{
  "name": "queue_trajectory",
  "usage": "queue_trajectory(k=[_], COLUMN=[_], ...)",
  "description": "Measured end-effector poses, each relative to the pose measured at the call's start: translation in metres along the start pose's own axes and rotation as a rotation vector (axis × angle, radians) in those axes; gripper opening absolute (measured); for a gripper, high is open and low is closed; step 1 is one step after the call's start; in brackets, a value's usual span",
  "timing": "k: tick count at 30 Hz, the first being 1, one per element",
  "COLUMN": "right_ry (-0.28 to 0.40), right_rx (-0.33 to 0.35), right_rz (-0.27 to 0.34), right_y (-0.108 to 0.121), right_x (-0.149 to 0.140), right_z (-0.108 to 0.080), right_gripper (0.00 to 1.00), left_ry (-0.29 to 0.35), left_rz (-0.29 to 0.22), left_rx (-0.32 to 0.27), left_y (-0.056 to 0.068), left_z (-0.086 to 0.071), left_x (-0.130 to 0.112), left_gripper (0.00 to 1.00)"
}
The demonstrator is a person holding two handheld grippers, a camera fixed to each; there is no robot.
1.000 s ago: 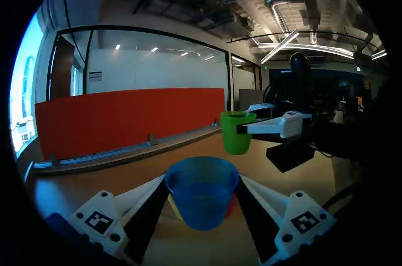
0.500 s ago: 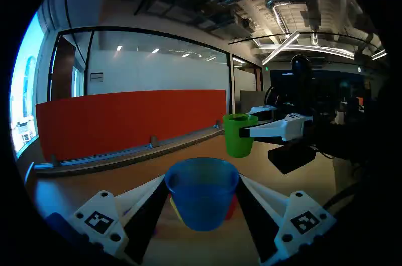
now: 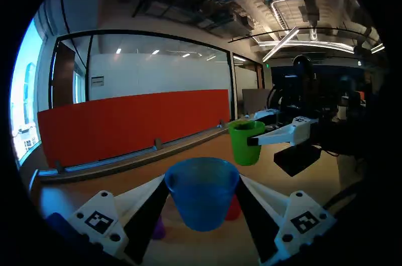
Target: Pour water
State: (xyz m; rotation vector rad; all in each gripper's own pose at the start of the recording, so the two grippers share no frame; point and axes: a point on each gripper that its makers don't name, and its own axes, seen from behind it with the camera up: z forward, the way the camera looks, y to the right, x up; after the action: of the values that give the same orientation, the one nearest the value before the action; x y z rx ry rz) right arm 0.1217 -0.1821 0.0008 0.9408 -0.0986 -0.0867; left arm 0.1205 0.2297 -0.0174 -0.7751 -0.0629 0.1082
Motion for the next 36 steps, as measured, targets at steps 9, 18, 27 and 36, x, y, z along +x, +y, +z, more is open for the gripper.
queue_trajectory(k=[9, 18, 27, 36], right_ry=[-0.016, -0.033, -0.054, -0.067], right_rx=[0.023, 0.051, 0.085, 0.112], right_rz=[0.018, 0.041, 0.059, 0.070], right_y=[-0.009, -0.019, -0.032, -0.047], right_x=[-0.011, -0.027, -0.045, -0.057], right_z=[0.004, 0.006, 0.008, 0.011], right_gripper=[0.91, 0.91, 0.91, 0.91], left_ry=[-0.004, 0.001, -0.006, -0.006], left_rz=[0.048, 0.080, 0.116, 0.157], left_rx=[0.001, 0.005, 0.009, 0.012], left_y=[-0.004, -0.009, -0.013, -0.014], left_z=[0.000, 0.004, 0.009, 0.011], left_x=[0.009, 0.020, 0.022, 0.028], left_gripper=[0.86, 0.87, 0.86, 0.86])
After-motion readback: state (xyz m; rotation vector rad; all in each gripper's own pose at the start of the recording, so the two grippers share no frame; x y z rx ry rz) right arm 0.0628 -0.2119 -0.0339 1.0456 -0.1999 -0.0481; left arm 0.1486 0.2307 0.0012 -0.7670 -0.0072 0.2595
